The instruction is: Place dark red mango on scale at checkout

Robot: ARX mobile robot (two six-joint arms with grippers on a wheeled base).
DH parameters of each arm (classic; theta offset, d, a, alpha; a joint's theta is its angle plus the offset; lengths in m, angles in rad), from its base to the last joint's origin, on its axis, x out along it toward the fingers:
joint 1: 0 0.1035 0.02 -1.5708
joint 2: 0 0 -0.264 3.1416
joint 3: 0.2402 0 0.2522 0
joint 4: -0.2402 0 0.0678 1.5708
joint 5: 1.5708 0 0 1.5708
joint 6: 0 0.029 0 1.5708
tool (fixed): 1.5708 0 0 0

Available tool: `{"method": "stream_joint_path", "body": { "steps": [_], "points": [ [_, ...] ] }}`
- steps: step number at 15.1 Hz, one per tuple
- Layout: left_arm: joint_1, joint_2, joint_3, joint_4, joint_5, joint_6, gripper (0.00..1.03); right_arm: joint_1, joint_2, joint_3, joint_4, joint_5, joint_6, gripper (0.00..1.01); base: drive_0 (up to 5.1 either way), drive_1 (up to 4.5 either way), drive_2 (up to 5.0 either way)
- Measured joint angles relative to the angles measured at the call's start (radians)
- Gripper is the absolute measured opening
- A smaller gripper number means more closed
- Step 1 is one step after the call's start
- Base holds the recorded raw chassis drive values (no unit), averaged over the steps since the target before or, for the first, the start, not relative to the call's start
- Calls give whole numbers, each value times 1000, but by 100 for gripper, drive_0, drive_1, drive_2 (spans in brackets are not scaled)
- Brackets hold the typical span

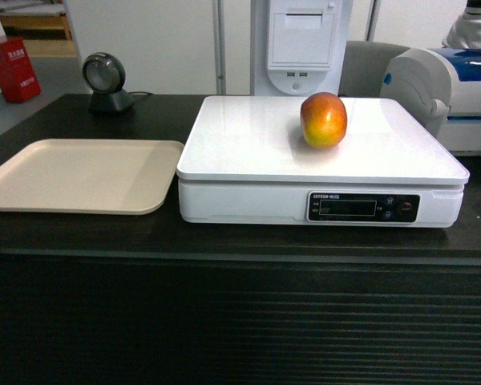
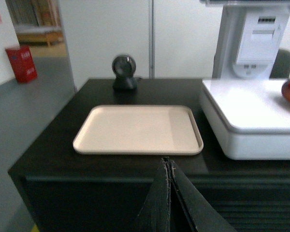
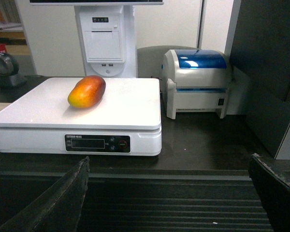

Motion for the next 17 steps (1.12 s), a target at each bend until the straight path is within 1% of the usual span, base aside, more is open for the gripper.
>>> {"method": "stream_joint_path", "body": {
  "steps": [4,5,6,7,8,13,14,16,17],
  "points": [
    [0,-61,0,-59,0,0,2,0,0,0,0,0,0,98,0,0,0],
    [0,-133,3,-171,0,0,2,0,0,0,0,0,0,98,0,0,0],
    [0,-216,1,-245,0,0,2,0,0,0,0,0,0,98,0,0,0],
    [0,-225,8,-222,-2,0,2,0,0,0,0,0,0,98,0,0,0],
    [0,-226,1,-240,2,1,2,0,0,0,1,0,0,98,0,0,0],
    [0,-226,1,-235,0,0,2,0,0,0,0,0,0,98,0,0,0],
    [0,-226,1,-235,0,0,5,0,0,0,0,0,0,98,0,0,0],
    [0,-226,1,-235,0,0,26,0,0,0,0,0,0,98,0,0,0],
    [0,-226,1,-235,0,0,39,0,0,0,0,0,0,98,0,0,0]
  ]
}}
